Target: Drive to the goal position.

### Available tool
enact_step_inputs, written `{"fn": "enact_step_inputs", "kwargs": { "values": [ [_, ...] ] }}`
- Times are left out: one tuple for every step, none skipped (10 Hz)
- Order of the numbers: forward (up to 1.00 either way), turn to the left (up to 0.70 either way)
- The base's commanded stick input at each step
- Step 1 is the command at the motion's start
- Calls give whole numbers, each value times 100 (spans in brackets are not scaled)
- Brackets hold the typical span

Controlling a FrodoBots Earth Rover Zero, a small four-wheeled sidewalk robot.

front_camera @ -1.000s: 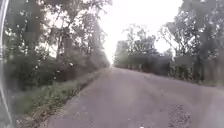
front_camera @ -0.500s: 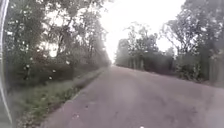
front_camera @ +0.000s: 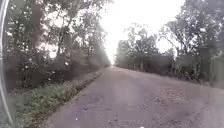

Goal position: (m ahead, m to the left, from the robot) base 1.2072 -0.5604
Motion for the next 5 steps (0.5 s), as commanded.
{"fn": "enact_step_inputs", "kwargs": {
  "values": [
    [10, 1],
    [10, 1],
    [10, 1],
    [10, 1],
    [10, 1]
  ]
}}
